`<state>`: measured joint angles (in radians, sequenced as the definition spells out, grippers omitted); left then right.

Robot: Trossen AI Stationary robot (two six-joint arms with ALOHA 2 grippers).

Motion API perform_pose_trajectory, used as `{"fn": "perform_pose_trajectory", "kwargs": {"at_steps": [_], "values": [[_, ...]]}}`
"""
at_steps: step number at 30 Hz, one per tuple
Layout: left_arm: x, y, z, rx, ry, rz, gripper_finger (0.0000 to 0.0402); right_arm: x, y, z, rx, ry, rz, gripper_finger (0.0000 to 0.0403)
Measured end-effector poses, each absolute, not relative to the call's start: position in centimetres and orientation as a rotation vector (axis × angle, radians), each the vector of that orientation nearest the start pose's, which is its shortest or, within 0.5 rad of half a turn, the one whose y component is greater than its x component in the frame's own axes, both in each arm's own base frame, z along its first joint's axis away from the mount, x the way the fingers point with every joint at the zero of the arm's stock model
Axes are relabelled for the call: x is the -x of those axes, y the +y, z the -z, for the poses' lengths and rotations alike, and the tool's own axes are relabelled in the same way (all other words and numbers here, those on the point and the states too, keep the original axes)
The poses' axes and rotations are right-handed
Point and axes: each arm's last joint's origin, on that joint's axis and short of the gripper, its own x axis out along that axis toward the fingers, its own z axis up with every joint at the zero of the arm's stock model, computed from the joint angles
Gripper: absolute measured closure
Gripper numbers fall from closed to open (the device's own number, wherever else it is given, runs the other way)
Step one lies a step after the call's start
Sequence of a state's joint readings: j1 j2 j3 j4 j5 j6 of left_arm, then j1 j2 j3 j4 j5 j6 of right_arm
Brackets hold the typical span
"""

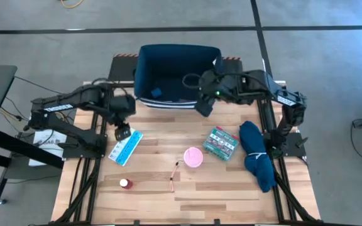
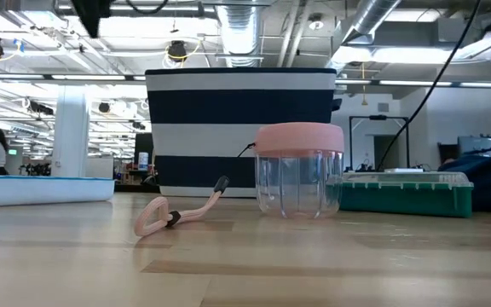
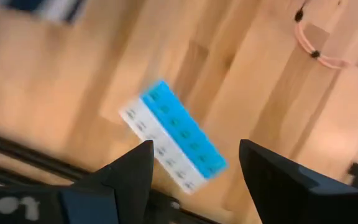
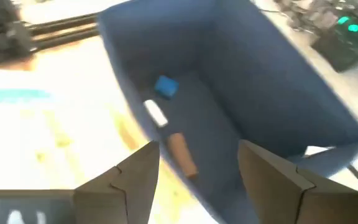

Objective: Pick & place medical supplies in basket/bin
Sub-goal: Put the red medicine bottle in the blue bin

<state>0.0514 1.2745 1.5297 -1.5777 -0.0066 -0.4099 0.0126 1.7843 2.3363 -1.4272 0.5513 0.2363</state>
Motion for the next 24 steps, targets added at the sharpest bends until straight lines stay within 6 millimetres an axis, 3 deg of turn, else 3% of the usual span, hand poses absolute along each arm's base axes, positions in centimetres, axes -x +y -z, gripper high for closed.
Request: {"fn": "perform_pose_trajectory", "kwargs": {"at_steps": [3,12,24], "values": [[-18.9,-1.0,-36.9,0.464,1.36,-0.276,0.0178,-31.6,0.3,-46.7,0.051,0.794,0.553,0.0202],[-19.0,-7.2,-33.2,0.418,1.444,-0.251,0.0178,-33.5,3.2,-44.1,0.134,0.92,0.481,0.0225],[-18.1,-14.0,-29.7,0.393,1.428,-0.269,0.0178,-36.3,4.1,-40.2,0.217,1.086,0.472,0.0241]]}}
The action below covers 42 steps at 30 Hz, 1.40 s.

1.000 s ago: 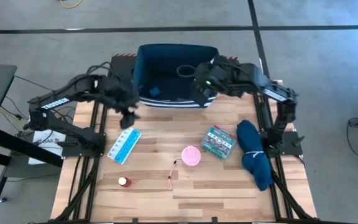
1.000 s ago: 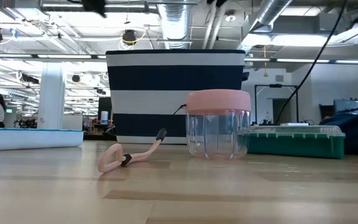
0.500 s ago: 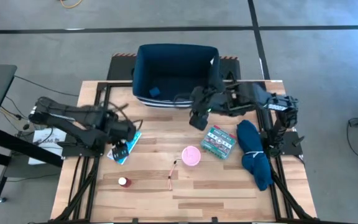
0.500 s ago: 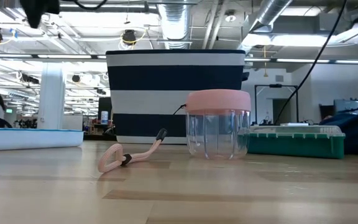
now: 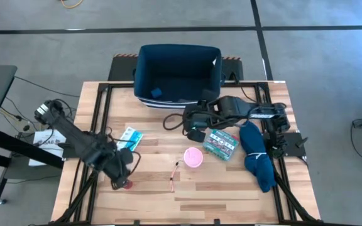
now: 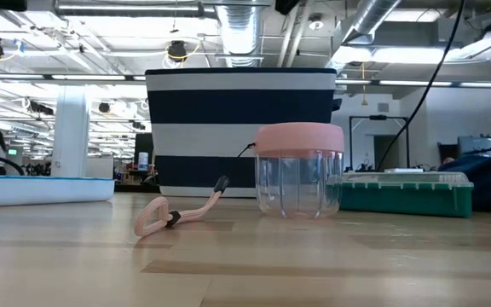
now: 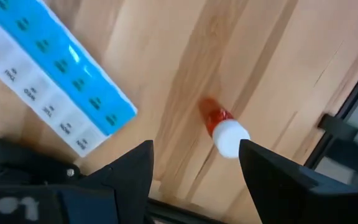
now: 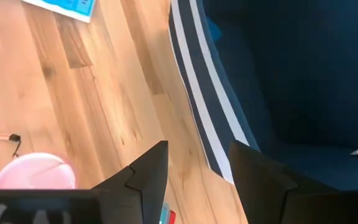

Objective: Pick & place medical supplies in basket/bin
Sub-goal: Put the red medicine bottle in the blue bin

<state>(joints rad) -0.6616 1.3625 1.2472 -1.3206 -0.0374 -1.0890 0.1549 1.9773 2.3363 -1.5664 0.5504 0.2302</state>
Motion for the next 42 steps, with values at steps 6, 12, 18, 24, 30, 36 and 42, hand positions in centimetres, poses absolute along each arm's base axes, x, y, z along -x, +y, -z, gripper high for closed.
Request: {"fn": "perform_pose_trajectory", "kwargs": {"at_steps": [6,12,18,24,30,36,42], "values": [[-18.1,-17.0,-27.7,0.285,1.484,-0.23,0.0178,-36.8,3.5,-39.6,0.215,1.11,0.487,0.0239],[-18.8,-18.9,-25.5,0.184,1.505,-0.229,0.0178,-36.9,2.7,-39.6,0.203,1.113,0.504,0.0241],[-19.3,-19.5,-24.3,0.097,1.553,-0.216,0.0178,-36.9,2.4,-39.6,0.199,1.114,0.512,0.0241],[-19.3,-19.5,-24.3,0.087,1.544,-0.212,0.0178,-36.9,2.3,-39.6,0.196,1.114,0.515,0.0241],[-19.2,-19.4,-24.3,0.074,1.555,-0.207,0.0178,-36.9,2.3,-39.6,0.197,1.114,0.515,0.0243],[-19.2,-19.3,-25.5,0.054,1.574,-0.227,0.0178,-36.9,2.3,-39.6,0.219,1.122,0.5,0.0241],[-19.5,-19.6,-26.1,0.088,1.544,-0.211,0.0178,-36.9,2.3,-39.6,0.219,1.121,0.5,0.0243]]}}
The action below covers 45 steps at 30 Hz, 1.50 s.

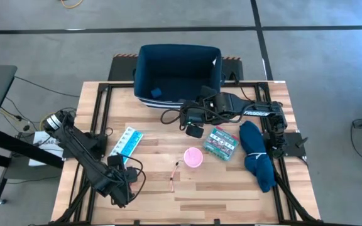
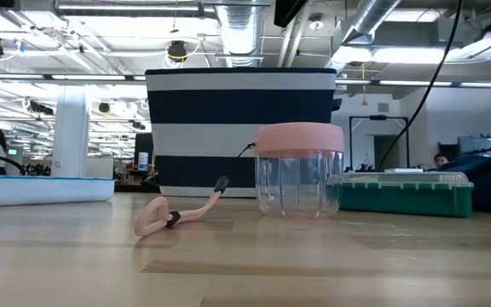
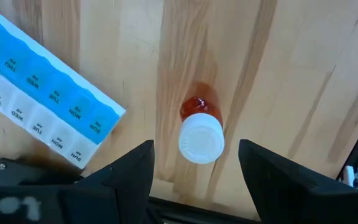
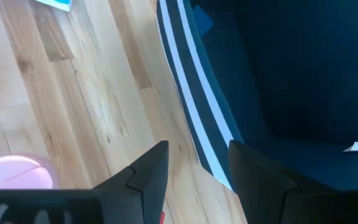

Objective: Pick & place medical supplies in basket/bin
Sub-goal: Put the red medicine bottle in the blue bin

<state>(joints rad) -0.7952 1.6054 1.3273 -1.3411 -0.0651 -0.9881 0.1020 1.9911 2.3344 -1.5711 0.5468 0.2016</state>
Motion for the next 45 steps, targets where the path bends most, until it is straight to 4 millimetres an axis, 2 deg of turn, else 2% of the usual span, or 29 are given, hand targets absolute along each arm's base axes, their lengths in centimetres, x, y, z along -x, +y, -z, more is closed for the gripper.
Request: {"fn": "perform_pose_trajectory", "kwargs": {"at_steps": [8,15,26,30,35,41,45], "values": [[-19.6,-19.7,-26.1,0.105,1.519,-0.234,0.0178,-36.9,2.3,-39.7,0.218,1.121,0.5,0.0241],[-19.3,-19.5,-24.1,0.118,1.556,-0.236,0.0178,-36.9,2.3,-39.7,0.218,1.12,0.5,0.0244],[-18.9,-19.1,-22.6,0.082,1.579,-0.243,0.0178,-36.9,2.3,-39.7,0.218,1.12,0.5,0.0244],[-18.9,-19.2,-22.6,0.07,1.578,-0.217,0.0207,-36.9,2.3,-39.7,0.217,1.12,0.501,0.0244],[-18.9,-19.2,-22.6,0.055,1.602,-0.171,0.0294,-36.9,2.3,-39.7,0.217,1.12,0.5,0.0244],[-19.4,-19.2,-23.6,-0.016,1.586,-0.097,0.0296,-36.9,2.3,-39.7,0.217,1.12,0.501,0.0244],[-20.6,-18.6,-25.8,-0.079,1.512,-0.102,0.0296,-36.9,2.3,-39.7,0.217,1.12,0.5,0.0244]]}}
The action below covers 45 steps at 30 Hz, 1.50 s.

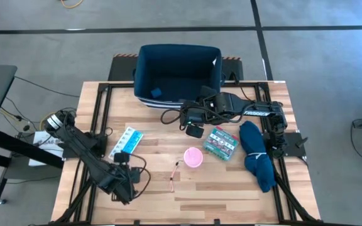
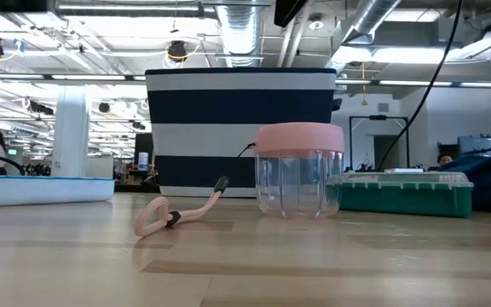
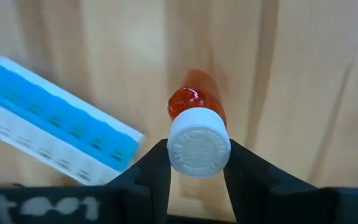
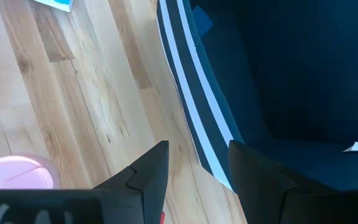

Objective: Pick & place medical supplies in basket/bin
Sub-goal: Put the red medicine bottle in the blue bin

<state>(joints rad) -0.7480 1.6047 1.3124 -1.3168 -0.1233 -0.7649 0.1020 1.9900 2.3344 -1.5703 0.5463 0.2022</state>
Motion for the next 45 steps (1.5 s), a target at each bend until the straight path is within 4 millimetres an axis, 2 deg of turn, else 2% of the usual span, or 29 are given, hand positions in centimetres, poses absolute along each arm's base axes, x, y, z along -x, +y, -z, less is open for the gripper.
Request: {"fn": "perform_pose_trajectory", "kwargs": {"at_steps": [5,11,17,20,23,25,30,33,36,40,45], "values": [[-22.4,-16.9,-29.6,-0.186,1.402,-0.12,0.0296,-36.9,2.3,-39.7,0.216,1.116,0.5,0.0244],[-24.8,-13.1,-34.6,-0.314,1.281,-0.168,0.0296,-36.9,2.3,-39.7,0.216,1.114,0.5,0.0244],[-26.6,-8.4,-39.5,-0.429,1.136,-0.259,0.0296,-36.9,2.3,-39.7,0.218,1.12,0.5,0.0244],[-27.1,-5.6,-41.9,-0.531,1.055,-0.376,0.0296,-36.9,2.4,-39.6,0.197,1.129,0.468,0.0244],[-27.5,-2.1,-43.9,-0.583,1.008,-0.504,0.0296,-36.9,2.5,-39.6,0.177,1.136,0.441,0.0244],[-27.9,0.7,-44.8,-0.544,0.974,-0.566,0.0296,-36.9,2.5,-39.6,0.17,1.135,0.437,0.0244],[-28.1,8.4,-44.3,-0.323,0.962,-0.633,0.0293,-36.8,2.6,-39.6,0.164,1.136,0.44,0.0244],[-28.0,12.8,-42.5,-0.241,0.974,-0.718,0.0281,-36.8,2.6,-39.6,0.121,1.125,0.465,0.0244],[-27.3,16.1,-40.9,-0.083,0.947,-0.772,0.0269,-36.8,2.8,-39.6,0.077,1.111,0.491,0.0244],[-26.7,18.5,-37.6,0.079,0.967,-0.683,0.0263,-36.8,3.1,-39.6,0.063,1.115,0.472,0.0244],[-26.7,19.6,-34.5,0.11,0.988,-0.668,0.0266,-36.8,3.3,-39.5,0.059,1.117,0.459,0.0244]]}}
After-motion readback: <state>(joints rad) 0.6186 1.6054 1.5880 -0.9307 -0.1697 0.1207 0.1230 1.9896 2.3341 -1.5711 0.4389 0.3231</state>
